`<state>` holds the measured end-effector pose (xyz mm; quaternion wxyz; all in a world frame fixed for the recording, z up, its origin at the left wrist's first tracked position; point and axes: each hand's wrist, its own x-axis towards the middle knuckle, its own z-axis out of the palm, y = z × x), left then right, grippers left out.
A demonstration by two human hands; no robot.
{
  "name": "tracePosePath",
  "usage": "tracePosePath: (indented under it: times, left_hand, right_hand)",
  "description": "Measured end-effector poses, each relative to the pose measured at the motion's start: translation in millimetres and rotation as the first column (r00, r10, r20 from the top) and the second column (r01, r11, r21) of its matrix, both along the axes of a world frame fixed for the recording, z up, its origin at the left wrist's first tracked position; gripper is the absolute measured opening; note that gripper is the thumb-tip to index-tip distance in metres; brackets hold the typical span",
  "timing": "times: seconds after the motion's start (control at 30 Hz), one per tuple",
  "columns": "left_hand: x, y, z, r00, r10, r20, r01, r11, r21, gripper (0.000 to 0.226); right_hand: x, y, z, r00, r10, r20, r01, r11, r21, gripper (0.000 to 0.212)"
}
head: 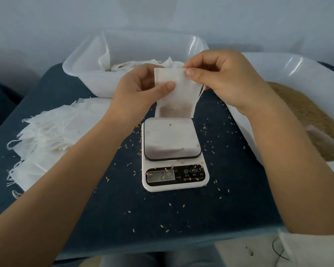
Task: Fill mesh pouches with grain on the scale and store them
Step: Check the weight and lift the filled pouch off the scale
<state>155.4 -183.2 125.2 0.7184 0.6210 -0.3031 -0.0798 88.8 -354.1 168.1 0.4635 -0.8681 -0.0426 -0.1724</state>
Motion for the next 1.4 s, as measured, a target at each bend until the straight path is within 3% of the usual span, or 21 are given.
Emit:
tracePosePath:
  times: [0.13, 0.4, 0.47, 0.6, 0.77, 0.93, 1.2, 1.4]
  left_hand:
    - [2.8, -3.1, -8.6, 0.998, -0.057, -0.026, 0.057, 0.998, 0.012, 0.025]
    - [10.3, -7.1, -13.4, 1.0, 0.006, 0.01, -0.006, 1.0, 0.021, 0.015]
    - [12.1, -7.3, -13.5, 1.0, 0.012, 0.007, -0.012, 1.0, 0.017, 0.016]
    - [13.6, -7.6, -10.5, 0.999, 0.023, -0.021, -0.024, 1.0, -0.016, 0.013]
    - [19.5, -9.4, 2.7, 0.998, -0.011, -0.069, 0.006, 0.996, -0.085, 0.019]
    - [30.8, -14.0, 13.0, 0.997, -0.011, -0.079, 0.008, 0.999, -0.035, 0.02]
    - [79.3, -26.9, 30.4, 0.975, 0.12, -0.186, -0.114, 0.993, 0.042, 0.012]
    - [137.3, -42.6, 51.6, 0.944, 0.299, -0.14, -0.285, 0.952, 0.112, 0.019]
  right_hand:
    - [3.4, -1.7, -5.2, 1.0, -0.005, -0.017, 0.005, 1.0, -0.013, 0.018]
    - [13.1, -1.4, 4.9, 0.994, 0.04, -0.106, -0.055, 0.988, -0.145, 0.013]
    - [18.0, 0.9, 13.7, 0.991, 0.052, -0.122, -0.08, 0.968, -0.239, 0.021]
    - [29.6, 4.3, 34.1, 0.986, 0.063, -0.152, -0.117, 0.918, -0.378, 0.01]
    - [47.6, 3.6, 65.2, 0.971, 0.111, -0.211, -0.197, 0.871, -0.449, 0.006]
    - [76.4, -6.0, 109.8, 0.961, 0.102, -0.258, -0.223, 0.838, -0.497, 0.008]
    - [135.8, -24.0, 152.1, 0.967, 0.045, -0.25, -0.173, 0.835, -0.522, 0.013]
    - [188.3, -28.0, 138.9, 0.97, -0.059, -0.235, -0.118, 0.733, -0.67, 0.01]
